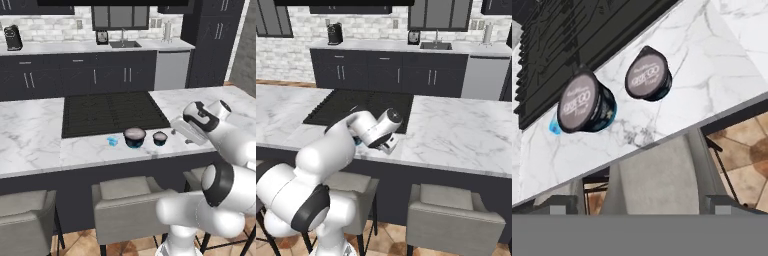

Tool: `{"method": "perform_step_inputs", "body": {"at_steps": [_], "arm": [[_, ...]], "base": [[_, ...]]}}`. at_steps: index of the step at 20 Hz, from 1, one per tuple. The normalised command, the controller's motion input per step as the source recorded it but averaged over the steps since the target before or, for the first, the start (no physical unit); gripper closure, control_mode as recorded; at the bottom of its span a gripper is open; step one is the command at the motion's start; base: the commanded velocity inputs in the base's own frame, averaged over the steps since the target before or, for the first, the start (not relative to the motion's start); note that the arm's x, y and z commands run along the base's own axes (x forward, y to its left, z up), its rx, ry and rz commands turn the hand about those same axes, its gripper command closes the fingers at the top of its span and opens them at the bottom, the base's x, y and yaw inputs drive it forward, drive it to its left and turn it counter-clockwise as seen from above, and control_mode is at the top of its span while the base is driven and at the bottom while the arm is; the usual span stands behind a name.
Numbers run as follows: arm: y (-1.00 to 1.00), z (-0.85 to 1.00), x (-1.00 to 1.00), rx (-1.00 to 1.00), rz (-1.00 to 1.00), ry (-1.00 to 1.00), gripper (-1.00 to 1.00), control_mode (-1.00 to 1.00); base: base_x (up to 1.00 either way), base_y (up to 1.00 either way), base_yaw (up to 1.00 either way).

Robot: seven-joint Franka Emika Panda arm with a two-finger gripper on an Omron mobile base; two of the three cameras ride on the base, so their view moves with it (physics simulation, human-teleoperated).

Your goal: Stack the yogurt containers by placing the smaller containers on top of the larger containers.

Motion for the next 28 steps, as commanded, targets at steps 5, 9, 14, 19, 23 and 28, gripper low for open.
{"method": "perform_step_inputs", "body": {"at_steps": [5, 9, 14, 19, 23, 28], "arm": [[0.00, -0.02, 0.22, 0.01, 0.00, -0.02, -1.00, -1.00], [0.00, -0.12, 0.19, 0.00, 0.00, 0.00, -1.00, -1.00], [0.00, -0.17, 0.12, 0.00, 0.00, 0.00, -1.00, -1.00], [0.00, -0.16, 0.09, 0.00, 0.00, -0.01, -1.00, -1.00], [0.00, -0.10, 0.14, 0.00, 0.00, -0.05, -1.00, -1.00], [0.00, -0.09, 0.13, 0.00, 0.00, -0.06, -1.00, -1.00]], "base": [[0.00, 0.00, 0.00], [0.00, 0.00, 0.00], [0.00, 0.00, 0.00], [0.00, 0.00, 0.00], [0.00, 0.00, 0.00], [0.00, 0.00, 0.00]]}}
